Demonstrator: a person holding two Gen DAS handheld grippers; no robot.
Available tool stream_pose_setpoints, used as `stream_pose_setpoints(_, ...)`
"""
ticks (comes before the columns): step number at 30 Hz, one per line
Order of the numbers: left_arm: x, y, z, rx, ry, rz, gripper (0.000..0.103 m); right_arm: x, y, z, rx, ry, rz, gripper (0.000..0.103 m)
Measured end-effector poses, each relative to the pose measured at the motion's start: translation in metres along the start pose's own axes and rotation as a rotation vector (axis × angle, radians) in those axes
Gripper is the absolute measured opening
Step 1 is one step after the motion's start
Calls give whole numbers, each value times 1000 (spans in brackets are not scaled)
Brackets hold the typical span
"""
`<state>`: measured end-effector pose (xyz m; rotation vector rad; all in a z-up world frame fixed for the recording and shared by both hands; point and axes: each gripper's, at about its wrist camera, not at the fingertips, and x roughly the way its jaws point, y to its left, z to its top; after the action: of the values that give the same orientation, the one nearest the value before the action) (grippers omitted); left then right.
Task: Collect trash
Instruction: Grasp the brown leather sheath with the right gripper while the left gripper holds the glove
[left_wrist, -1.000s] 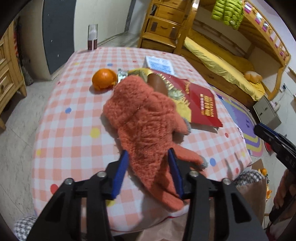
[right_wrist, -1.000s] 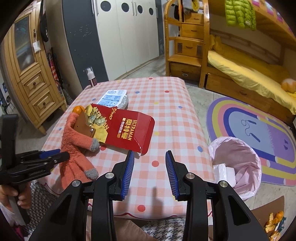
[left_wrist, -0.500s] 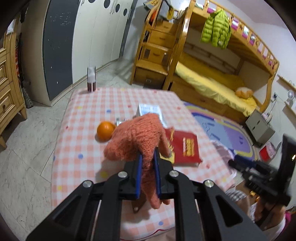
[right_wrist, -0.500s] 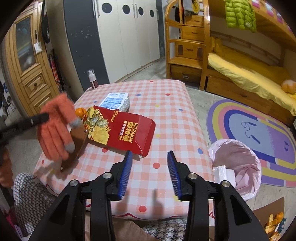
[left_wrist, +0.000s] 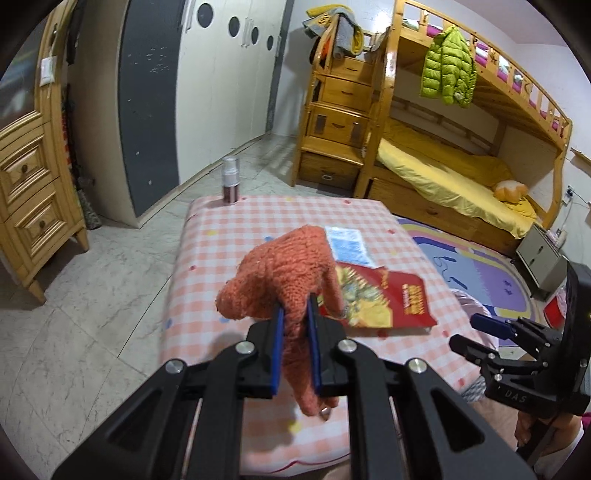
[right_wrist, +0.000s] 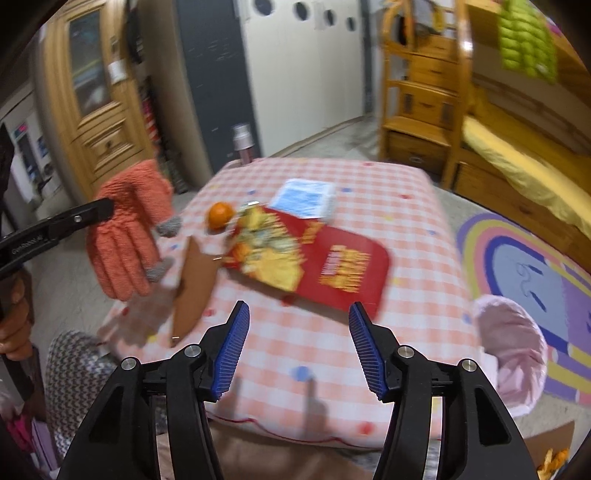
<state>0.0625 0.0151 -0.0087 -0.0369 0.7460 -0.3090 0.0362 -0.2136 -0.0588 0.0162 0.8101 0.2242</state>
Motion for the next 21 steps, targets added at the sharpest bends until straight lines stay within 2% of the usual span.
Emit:
stream_pose_setpoints(6,4,32,-21,-64,32,33,10,35,44,6,-91,55,99,57)
stream_pose_setpoints(10,11,52,-35,-109,60,26,10,63,67,11,-119,92,153,57)
stream_pose_setpoints(14,17,67,-46,-146,83,16,10,86,79,15,-121,122,166,57)
stream_pose_setpoints(21,18,80,-52,-181,75,17,10,115,87,17,-116,178,149,57)
